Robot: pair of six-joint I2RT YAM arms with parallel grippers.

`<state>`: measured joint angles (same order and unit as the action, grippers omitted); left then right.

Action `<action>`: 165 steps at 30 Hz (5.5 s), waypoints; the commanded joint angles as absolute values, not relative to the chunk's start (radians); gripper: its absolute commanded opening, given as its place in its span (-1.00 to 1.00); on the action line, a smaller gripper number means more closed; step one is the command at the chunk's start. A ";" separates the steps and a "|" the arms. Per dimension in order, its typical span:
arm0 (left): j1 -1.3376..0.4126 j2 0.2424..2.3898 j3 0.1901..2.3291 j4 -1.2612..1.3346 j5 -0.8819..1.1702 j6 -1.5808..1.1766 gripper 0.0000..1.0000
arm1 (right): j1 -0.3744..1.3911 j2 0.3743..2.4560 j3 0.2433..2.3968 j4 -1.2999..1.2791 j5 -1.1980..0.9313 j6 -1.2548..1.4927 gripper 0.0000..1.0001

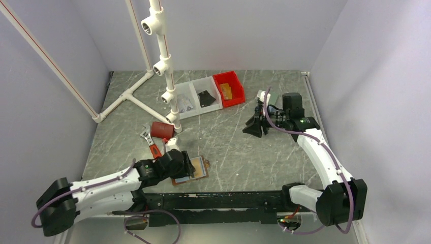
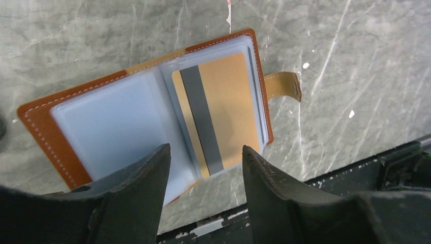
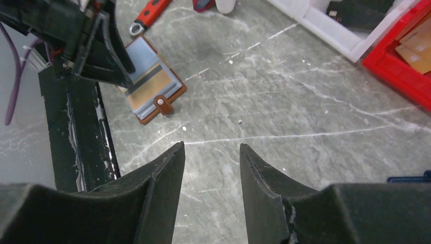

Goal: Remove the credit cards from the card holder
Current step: Move the card holder to the center of the board, then reset both arms

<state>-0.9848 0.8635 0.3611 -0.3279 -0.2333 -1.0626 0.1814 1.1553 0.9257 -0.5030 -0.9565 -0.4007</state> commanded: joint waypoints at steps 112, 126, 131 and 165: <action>-0.582 0.668 0.844 -0.708 -0.317 -0.304 0.99 | -0.385 1.024 0.858 -0.158 -0.864 0.145 0.99; -0.582 0.663 0.844 -0.710 -0.327 -0.306 0.99 | -0.393 1.020 0.856 -0.149 -0.862 0.159 0.99; -0.581 0.665 0.843 -0.710 -0.326 -0.306 0.99 | -0.394 1.017 0.853 -0.145 -0.860 0.159 0.99; -0.581 0.665 0.844 -0.712 -0.327 -0.304 0.99 | -0.403 1.016 0.854 -0.142 -0.841 0.166 0.99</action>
